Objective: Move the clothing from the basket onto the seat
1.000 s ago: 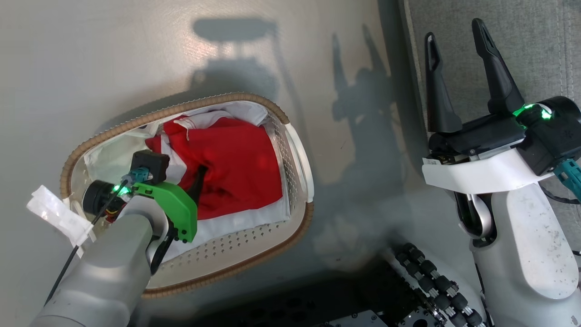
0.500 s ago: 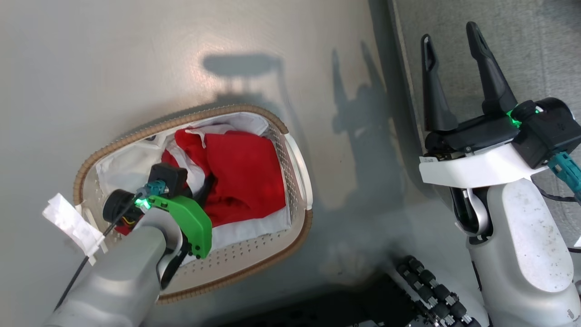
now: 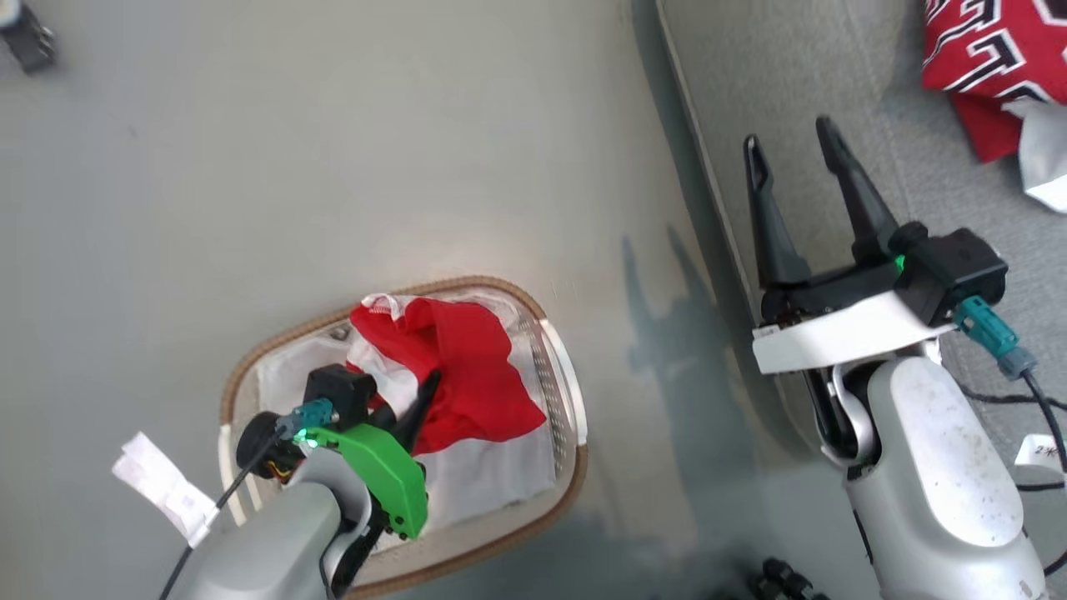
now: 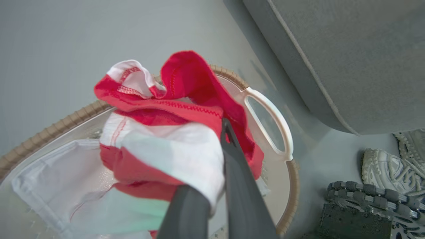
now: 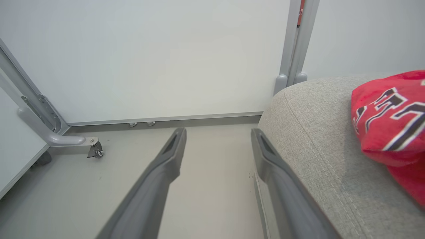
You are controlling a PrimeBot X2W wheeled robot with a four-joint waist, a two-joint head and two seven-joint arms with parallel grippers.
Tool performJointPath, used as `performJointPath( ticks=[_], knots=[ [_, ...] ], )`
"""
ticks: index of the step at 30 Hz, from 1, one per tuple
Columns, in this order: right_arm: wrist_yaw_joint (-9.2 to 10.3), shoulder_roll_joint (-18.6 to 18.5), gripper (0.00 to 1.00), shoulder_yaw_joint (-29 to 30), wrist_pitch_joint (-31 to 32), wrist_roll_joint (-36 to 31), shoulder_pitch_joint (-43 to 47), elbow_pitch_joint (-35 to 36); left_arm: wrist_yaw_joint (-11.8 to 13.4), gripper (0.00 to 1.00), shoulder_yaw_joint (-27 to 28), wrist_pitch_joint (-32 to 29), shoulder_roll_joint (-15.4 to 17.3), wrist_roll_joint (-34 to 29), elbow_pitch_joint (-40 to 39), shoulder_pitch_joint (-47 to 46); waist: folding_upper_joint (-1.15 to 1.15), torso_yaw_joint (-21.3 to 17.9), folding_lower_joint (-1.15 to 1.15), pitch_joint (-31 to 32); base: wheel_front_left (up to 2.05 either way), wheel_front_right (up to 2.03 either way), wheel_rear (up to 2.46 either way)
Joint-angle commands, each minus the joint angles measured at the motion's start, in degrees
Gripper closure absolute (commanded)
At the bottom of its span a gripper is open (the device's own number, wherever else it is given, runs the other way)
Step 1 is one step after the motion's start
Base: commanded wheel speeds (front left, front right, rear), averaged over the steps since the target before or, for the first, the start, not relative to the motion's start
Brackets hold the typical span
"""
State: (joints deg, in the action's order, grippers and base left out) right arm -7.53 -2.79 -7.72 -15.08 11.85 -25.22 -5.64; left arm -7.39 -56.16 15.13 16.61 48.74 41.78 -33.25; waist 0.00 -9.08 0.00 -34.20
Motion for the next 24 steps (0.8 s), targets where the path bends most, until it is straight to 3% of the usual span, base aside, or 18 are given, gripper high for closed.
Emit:
performJointPath(
  ticks=[1,14,24],
  knots=[
    [0.08,-0.24,0.00,0.22,-0.13,0.41,1.67,-0.72,-0.14,1.00,1.44,0.01,-0.29,-1.69,-1.55,1.87,0.00,3.72,0.00,10.43,0.00,0.00,0.00],
    [0.08,-0.26,0.00,0.00,-0.13,0.33,9.65,-4.97,-0.14,1.00,16.25,0.02,-1.57,-15.50,-19.48,8.87,0.00,6.98,0.00,25.36,0.00,0.00,0.00],
    [0.08,-0.23,0.00,-2.22,-0.13,-0.78,14.00,-6.50,-0.14,1.00,21.94,0.02,-4.35,-19.71,-27.61,9.54,0.00,6.45,0.00,32.55,0.00,0.00,0.00]
  ],
)
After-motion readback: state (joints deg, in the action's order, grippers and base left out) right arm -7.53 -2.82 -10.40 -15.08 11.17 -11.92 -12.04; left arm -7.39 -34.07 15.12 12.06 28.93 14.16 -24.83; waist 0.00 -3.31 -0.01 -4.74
